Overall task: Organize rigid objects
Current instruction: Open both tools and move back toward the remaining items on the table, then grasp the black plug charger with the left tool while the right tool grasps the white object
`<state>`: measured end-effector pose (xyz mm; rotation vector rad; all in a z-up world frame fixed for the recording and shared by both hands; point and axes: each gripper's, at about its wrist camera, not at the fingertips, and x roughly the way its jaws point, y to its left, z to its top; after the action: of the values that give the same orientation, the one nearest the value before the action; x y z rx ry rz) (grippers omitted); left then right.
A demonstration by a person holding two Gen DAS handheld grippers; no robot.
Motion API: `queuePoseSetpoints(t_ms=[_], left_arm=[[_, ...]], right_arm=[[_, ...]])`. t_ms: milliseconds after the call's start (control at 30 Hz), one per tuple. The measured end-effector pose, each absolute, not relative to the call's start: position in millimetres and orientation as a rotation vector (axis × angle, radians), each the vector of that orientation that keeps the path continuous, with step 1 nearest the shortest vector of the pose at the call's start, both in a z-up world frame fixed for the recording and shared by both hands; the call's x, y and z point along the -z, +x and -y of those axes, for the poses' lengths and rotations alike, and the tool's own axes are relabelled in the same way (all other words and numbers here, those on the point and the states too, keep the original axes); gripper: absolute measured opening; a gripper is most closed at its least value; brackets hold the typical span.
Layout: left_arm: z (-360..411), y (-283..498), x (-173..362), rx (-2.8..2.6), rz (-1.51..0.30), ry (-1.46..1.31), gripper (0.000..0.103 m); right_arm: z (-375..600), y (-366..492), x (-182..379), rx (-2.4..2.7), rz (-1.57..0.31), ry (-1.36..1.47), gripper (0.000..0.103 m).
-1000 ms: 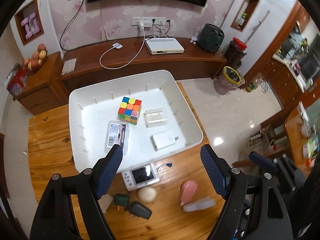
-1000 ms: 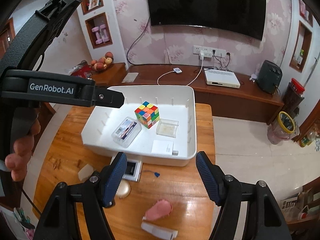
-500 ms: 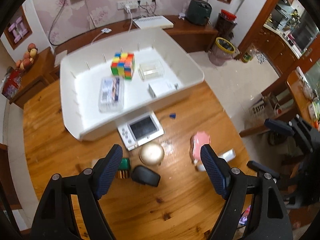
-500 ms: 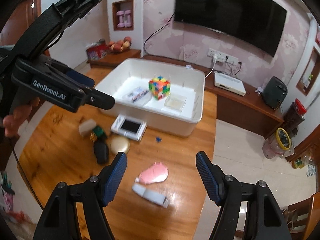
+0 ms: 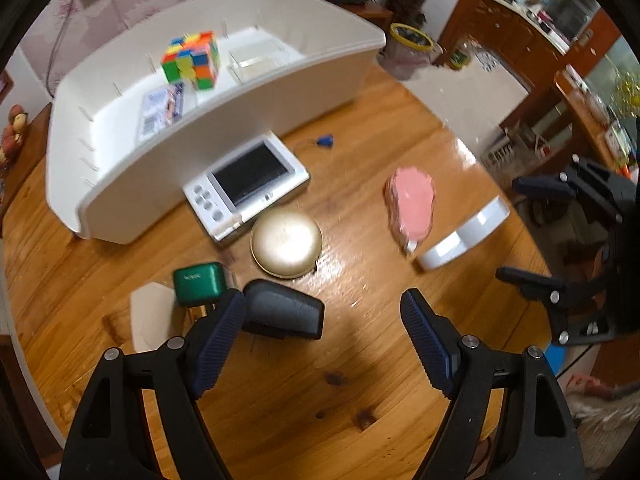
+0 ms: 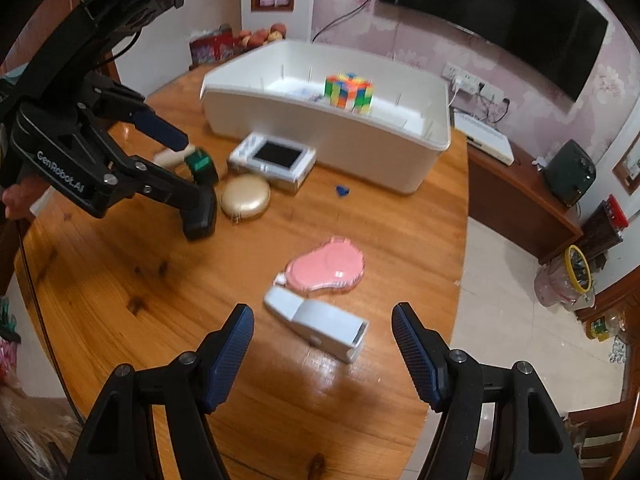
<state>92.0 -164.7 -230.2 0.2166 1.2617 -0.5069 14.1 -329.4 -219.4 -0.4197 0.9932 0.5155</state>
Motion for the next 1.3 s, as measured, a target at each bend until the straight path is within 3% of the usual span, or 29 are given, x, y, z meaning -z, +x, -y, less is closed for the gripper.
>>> queuePoseSetpoints(t_ms=[533, 1300], left_arm=[[182, 93, 254, 0.686, -1.315, 0.337, 0.075], [140, 114, 257, 0.561, -1.384, 0.187, 0.075]], right_arm=[[325, 26, 261, -0.541, -1.056, -0.485, 0.072], [318, 32, 274, -0.577, -1.067, -0.505, 0.072]])
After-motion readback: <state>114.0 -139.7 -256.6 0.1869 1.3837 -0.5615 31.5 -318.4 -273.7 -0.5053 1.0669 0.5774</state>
